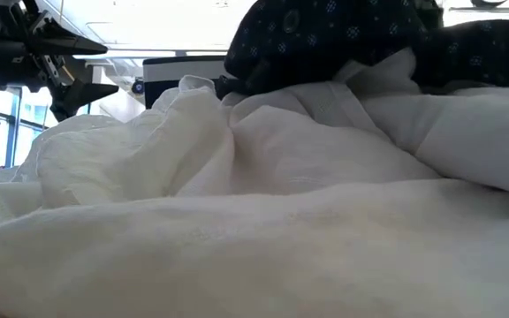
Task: Sort clothes
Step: Put the blue dress into the blue bin, then put the white handkerchief into the blue bin
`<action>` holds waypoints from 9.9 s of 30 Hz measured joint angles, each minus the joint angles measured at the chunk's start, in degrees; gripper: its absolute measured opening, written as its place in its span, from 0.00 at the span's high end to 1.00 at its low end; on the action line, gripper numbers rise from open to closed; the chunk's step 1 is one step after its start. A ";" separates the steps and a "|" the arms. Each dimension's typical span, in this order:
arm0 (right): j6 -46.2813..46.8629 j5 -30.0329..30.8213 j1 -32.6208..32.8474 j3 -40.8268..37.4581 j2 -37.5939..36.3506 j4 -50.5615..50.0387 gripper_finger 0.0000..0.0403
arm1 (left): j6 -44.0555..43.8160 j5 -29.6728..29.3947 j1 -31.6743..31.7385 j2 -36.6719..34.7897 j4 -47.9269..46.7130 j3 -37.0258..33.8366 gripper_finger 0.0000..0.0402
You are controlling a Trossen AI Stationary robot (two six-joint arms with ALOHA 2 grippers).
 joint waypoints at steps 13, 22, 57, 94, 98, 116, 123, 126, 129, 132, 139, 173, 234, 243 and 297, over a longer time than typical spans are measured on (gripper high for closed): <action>6.19 -5.43 -8.07 -1.48 -2.40 -8.68 0.89 | -0.14 -0.02 0.00 0.00 0.00 0.00 0.26; 13.75 11.75 -1.90 2.47 -14.49 -4.01 0.89 | -0.23 0.99 -0.02 0.00 -0.12 0.00 0.26; -2.82 22.19 -1.96 3.23 10.37 4.18 0.92 | -0.21 1.95 -0.02 0.02 -0.22 0.02 0.26; -9.62 34.93 -26.01 53.26 12.75 16.39 0.97 | -0.10 1.90 -0.02 0.02 -0.23 0.02 0.26; -10.34 43.46 -27.37 53.03 15.81 -2.22 0.97 | -0.12 1.90 -0.02 0.02 -0.22 0.02 0.26; -14.98 30.06 -22.75 55.78 29.33 -4.28 0.70 | -0.12 1.91 -0.02 0.02 -0.22 0.02 0.26; -14.49 28.99 -24.16 69.14 29.24 -15.57 0.60 | -0.18 1.91 -0.02 0.02 -0.22 0.02 0.26; -12.91 21.85 -25.37 66.49 26.23 -14.40 0.60 | -0.24 1.92 -0.02 0.02 -0.23 0.02 0.26; -9.11 21.75 -25.46 65.92 25.37 -10.58 0.60 | -0.23 1.90 -0.02 0.03 -0.24 0.02 0.26; -8.12 22.40 -25.07 65.92 26.09 -4.74 0.60 | -0.23 1.90 -0.01 0.02 -0.24 0.02 0.26; -8.24 23.91 -25.23 65.89 36.13 -5.77 0.60 | -1.55 1.92 -0.02 0.02 -0.22 0.02 0.26; 1.56 37.18 -21.94 67.05 26.92 -22.43 0.60 | -3.11 1.92 -0.02 0.02 -0.24 0.02 0.26; -0.09 31.16 -3.37 23.65 -12.14 0.13 0.60 | -2.87 1.90 -0.01 0.00 -0.22 0.02 0.26; 38.65 32.11 4.88 -7.98 -18.08 0.09 0.60 | -2.61 1.92 -0.02 0.02 -0.22 0.02 0.26; 47.37 -1.18 3.57 -23.87 -24.62 1.03 0.81 | -1.56 1.73 -0.01 0.00 -0.24 0.02 0.26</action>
